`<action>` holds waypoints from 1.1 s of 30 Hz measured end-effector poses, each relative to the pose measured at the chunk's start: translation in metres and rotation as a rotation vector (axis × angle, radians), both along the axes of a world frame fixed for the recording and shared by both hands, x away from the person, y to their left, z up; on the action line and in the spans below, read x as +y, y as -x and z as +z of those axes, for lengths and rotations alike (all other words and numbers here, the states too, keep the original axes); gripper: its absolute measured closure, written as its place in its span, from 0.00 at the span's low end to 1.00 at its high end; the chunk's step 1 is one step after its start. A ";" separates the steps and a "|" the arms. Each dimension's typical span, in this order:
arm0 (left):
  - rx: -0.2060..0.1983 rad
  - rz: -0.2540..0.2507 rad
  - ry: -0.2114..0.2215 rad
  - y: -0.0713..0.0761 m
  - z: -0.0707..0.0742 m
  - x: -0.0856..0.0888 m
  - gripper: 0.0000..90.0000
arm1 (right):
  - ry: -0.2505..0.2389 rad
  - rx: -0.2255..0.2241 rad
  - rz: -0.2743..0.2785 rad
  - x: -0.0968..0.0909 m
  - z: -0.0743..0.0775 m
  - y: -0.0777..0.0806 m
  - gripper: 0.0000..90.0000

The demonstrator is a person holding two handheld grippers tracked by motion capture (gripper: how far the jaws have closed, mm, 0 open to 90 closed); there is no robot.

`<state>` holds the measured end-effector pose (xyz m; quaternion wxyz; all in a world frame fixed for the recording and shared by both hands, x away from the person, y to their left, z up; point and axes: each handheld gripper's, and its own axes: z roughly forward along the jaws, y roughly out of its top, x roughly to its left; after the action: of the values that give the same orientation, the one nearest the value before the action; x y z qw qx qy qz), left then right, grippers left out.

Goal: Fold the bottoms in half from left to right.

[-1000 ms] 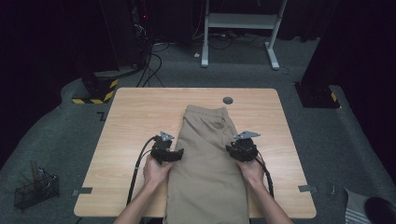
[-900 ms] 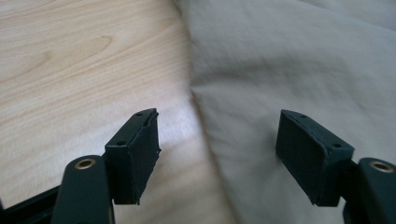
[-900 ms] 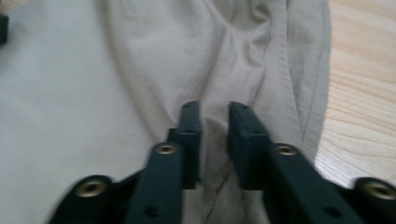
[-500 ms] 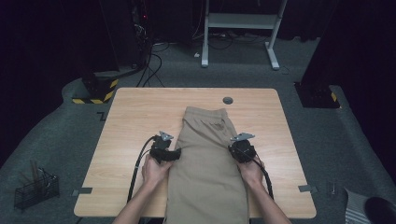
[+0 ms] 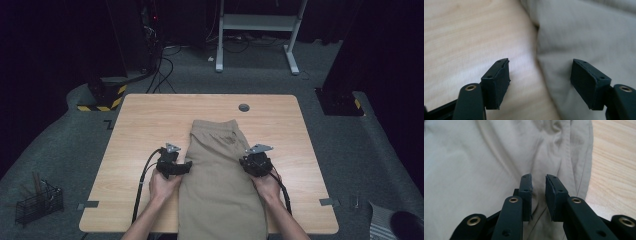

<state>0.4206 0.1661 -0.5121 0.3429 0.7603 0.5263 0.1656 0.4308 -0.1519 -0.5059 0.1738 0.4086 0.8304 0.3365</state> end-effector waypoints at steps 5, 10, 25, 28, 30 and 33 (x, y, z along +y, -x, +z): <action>-0.008 -0.001 -0.004 -0.011 -0.001 -0.006 0.38 | -0.011 0.021 -0.022 0.003 -0.001 -0.011 0.89; -0.026 -0.026 -0.097 -0.010 -0.005 -0.013 0.39 | 0.009 0.038 -0.005 0.004 -0.007 -0.013 1.00; -0.006 -0.025 -0.054 -0.002 -0.003 -0.002 0.37 | -0.025 0.002 -0.023 -0.020 0.000 0.003 0.84; -0.015 -0.024 -0.015 -0.008 0.001 -0.003 0.36 | -0.052 -0.012 -0.029 -0.012 0.004 -0.002 0.75; -0.011 -0.035 -0.007 -0.012 0.001 -0.006 0.37 | -0.057 -0.014 -0.022 -0.005 0.004 -0.007 0.74; -0.005 -0.040 -0.018 -0.017 -0.001 -0.010 0.38 | -0.053 -0.008 -0.014 0.004 0.001 -0.013 0.80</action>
<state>0.4379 0.1563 -0.5127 0.3406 0.7733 0.5086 0.1654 0.4441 -0.1479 -0.5050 0.1686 0.4177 0.8175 0.3588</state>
